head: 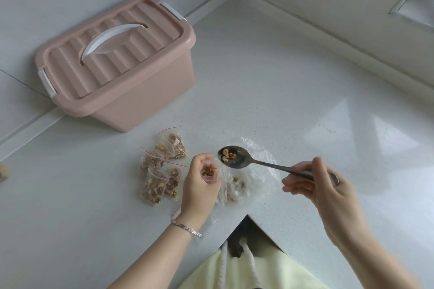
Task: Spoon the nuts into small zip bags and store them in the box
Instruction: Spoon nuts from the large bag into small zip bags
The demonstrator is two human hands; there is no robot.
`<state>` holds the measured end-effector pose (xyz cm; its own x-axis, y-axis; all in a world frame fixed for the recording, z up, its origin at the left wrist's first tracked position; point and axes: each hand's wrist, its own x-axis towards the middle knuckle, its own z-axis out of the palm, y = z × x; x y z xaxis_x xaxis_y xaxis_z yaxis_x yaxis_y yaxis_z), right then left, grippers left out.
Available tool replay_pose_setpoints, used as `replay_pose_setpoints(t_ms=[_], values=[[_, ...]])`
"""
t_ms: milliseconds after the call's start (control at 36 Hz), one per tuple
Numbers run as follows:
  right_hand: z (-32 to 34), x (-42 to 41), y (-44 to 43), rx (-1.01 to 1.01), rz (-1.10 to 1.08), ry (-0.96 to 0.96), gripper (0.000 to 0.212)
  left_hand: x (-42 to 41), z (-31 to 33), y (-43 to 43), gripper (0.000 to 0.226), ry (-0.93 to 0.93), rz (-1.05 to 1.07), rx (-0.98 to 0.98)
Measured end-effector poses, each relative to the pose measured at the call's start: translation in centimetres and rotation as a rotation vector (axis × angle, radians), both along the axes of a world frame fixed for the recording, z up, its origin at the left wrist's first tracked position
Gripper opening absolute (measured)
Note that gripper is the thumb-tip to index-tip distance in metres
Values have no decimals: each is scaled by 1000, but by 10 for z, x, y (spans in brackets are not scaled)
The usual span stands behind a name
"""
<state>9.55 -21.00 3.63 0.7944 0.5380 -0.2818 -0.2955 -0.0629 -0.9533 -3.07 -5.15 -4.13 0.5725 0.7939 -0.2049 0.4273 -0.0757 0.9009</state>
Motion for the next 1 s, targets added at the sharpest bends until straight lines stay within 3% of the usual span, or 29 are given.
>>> replay_pose_setpoints(t_ms=[139,306,556,750,1000], values=[[10,-19,13,-110,143,-373,34,4,1,-2,30,-7,-3,67],[9,-25,11,-116,198,-641,35,1,2,3,28,44,-15,140],[5,-13,3,-157,43,-495,33,8,8,36,35,279,-53,462],[-2,-12,2,-183,29,-413,34,28,9,76,39,607,-43,378],[-10,-14,6,-203,49,-386,39,21,5,92,47,799,-33,366]])
